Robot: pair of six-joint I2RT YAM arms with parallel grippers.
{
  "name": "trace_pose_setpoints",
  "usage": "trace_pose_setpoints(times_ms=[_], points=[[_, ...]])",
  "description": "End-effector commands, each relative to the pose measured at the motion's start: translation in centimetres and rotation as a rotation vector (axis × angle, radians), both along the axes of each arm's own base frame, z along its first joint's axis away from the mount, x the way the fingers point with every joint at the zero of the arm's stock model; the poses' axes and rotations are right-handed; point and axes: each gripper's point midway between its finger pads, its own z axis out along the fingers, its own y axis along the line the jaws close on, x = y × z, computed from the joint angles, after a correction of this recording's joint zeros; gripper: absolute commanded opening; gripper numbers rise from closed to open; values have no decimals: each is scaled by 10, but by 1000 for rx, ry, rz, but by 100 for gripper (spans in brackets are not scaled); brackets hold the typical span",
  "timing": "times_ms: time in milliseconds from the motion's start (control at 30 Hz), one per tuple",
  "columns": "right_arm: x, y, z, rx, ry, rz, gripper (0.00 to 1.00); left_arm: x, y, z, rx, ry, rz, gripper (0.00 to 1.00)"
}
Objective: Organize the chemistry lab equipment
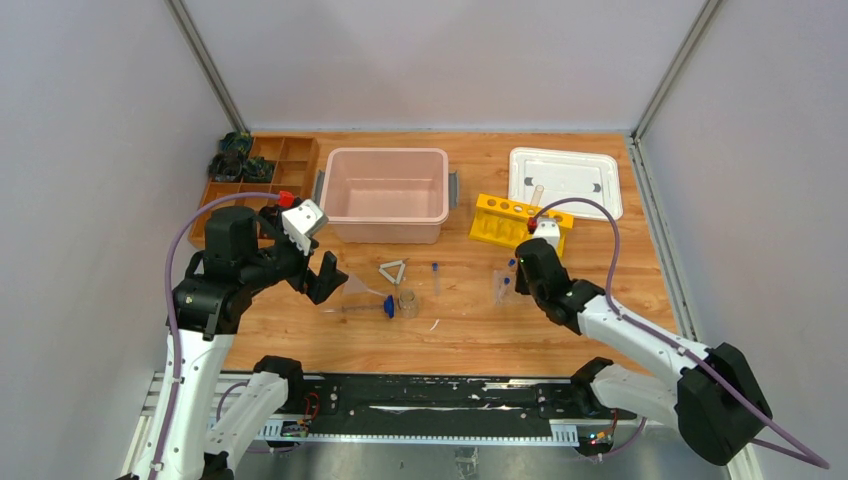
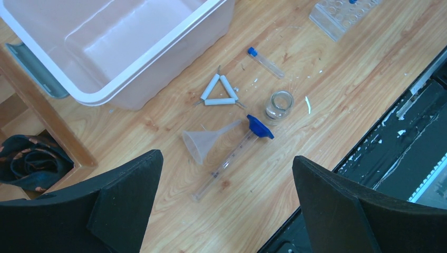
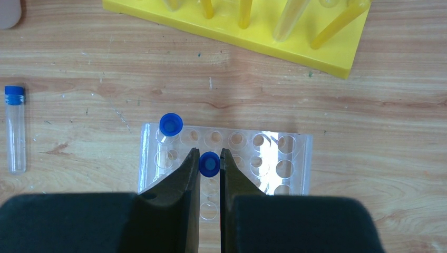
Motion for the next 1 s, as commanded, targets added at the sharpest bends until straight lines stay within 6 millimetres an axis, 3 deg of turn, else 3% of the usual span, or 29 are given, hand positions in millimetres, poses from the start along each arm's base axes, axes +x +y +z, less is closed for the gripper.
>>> trace_pose_setpoints(times_ms=[0, 133, 267, 400, 533, 633, 733, 833, 967], points=[[-1, -3, -6, -15, 32, -5, 1, 1, 1, 9, 6, -35, -2, 100], [-2, -8, 5, -18, 29, -25, 21, 2, 0, 10, 4, -31, -4, 100], [0, -9, 41, 29, -43, -50, 42, 3, 0, 10, 3, -30, -5, 100], [6, 0, 92, 133, -147, -42, 51, 3, -1, 10, -1, -24, -4, 100], [12, 21, 117, 205, -135, -3, 53, 3, -2, 10, -13, -13, -2, 100], [16, 47, 120, 208, -72, 29, 53, 3, -3, 11, -24, -1, 3, 100], [15, 88, 117, 179, -37, 108, 51, 4, -2, 10, -22, 3, 13, 100], [14, 130, 98, 150, 38, 177, 49, 6, 0, 9, -12, 4, 29, 100], [9, 166, 66, 97, 105, 228, 49, 5, 2, 11, -11, -7, 39, 100]])
